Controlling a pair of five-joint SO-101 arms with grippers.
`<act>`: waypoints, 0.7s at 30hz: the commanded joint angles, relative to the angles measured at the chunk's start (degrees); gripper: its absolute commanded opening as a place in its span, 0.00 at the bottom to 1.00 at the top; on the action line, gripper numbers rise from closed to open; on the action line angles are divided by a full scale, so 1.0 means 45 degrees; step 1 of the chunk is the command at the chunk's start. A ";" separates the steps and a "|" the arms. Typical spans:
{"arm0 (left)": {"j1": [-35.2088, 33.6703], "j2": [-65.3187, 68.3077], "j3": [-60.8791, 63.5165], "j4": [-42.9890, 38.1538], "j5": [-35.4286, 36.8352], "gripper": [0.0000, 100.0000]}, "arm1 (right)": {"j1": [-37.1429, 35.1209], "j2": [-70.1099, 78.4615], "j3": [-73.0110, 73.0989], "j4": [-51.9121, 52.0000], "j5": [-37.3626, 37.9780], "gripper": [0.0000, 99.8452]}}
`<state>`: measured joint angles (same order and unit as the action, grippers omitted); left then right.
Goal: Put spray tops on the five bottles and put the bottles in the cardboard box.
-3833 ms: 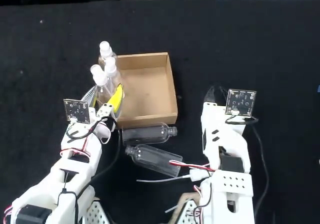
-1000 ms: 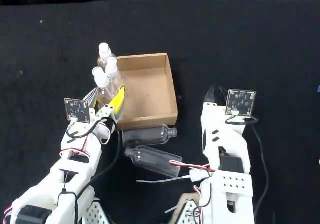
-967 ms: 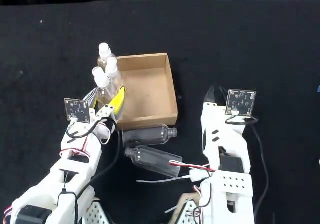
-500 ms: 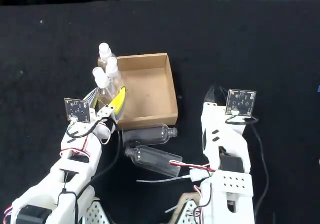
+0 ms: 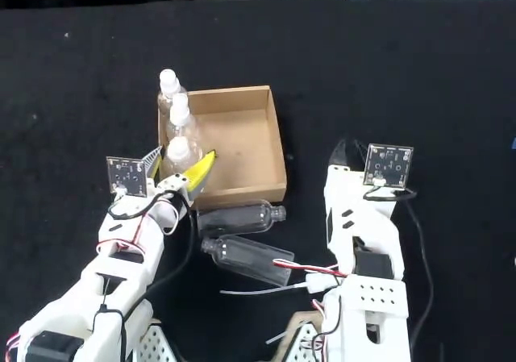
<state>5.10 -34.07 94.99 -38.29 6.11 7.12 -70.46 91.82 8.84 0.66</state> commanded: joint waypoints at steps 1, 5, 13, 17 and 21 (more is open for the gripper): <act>-0.0147 -0.0137 0.0186 0.0039 0.0059 0.33 | -0.0176 0.0186 -0.0088 -0.0039 0.0098 0.05; -0.0049 -0.0156 0.0127 0.0039 0.0078 0.33 | -0.0176 0.0186 -0.0088 -0.0039 0.0098 0.05; -0.0147 -0.0156 0.0107 0.0039 0.0059 0.34 | -0.0176 0.0186 -0.0088 -0.0039 0.0098 0.05; -0.0127 -0.0156 0.0068 0.0059 0.0137 0.33 | -0.0176 0.0186 -0.0088 -0.0039 0.0098 0.05; -0.0147 -0.0156 0.0049 0.0039 0.0098 0.33 | -0.0176 0.0186 -0.0088 -0.0039 0.0098 0.05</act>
<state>4.92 -34.07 94.99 -38.29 6.11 7.12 -70.46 91.82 8.84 0.66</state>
